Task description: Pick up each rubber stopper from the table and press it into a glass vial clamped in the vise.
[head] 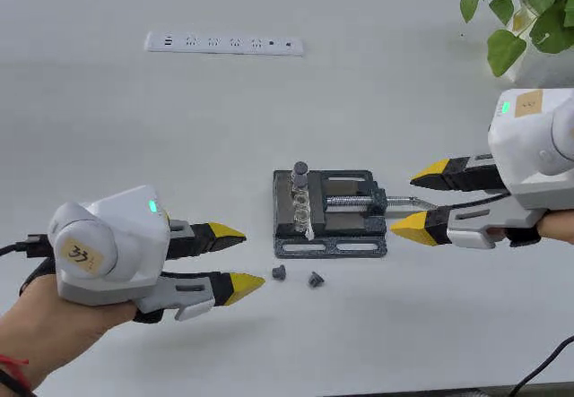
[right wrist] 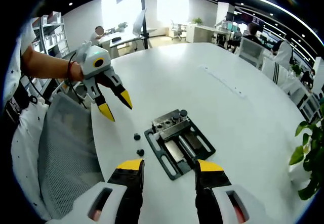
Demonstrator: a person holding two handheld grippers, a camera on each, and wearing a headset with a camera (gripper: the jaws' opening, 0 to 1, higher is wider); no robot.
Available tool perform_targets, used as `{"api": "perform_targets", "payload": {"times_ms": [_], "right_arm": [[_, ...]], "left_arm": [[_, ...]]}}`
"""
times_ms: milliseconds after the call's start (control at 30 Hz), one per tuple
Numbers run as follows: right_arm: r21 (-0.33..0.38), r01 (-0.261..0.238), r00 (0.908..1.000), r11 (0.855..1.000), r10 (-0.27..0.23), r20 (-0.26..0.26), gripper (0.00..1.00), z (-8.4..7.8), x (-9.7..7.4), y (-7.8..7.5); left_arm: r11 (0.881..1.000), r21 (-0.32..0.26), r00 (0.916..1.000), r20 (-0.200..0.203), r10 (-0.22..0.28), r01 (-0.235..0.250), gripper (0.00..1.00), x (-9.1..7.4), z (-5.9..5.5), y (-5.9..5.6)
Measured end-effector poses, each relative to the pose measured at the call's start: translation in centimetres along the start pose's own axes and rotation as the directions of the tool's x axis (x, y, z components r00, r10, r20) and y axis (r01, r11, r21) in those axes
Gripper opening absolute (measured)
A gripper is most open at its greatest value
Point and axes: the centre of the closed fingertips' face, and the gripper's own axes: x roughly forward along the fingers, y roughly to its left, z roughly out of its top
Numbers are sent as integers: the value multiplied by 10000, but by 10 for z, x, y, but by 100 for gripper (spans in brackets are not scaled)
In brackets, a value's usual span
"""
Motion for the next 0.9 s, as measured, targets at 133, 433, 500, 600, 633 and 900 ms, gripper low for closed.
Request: {"api": "perform_targets", "payload": {"times_ms": [133,433,500,600,633,900], "right_arm": [[181,-51,9995,9998,45,327,44,-7,-4,4],[491,-277,9949,9984,227,987,53,-19,-10,21],[590,-334,9912,9977,255,1298,54,-20,-12,24],[621,-465,9875,9970,365,1534,56,-25,-14,29],[611,-496,9862,9969,392,1605,57,-27,-14,30],[746,-710,9793,9947,553,1947,60,-41,-17,41]], "left_arm": [[9996,245,9995,-308,-110,117,27,8,-4,-2],[9976,612,9964,-810,-265,315,21,24,-18,-1],[9968,720,9952,-943,-267,336,21,28,-22,0],[9963,769,9941,-1042,-300,381,19,33,-26,2],[9959,820,9934,-1109,-293,385,18,35,-26,3],[9920,1121,9877,-1509,-412,586,16,48,-30,-5]]}}
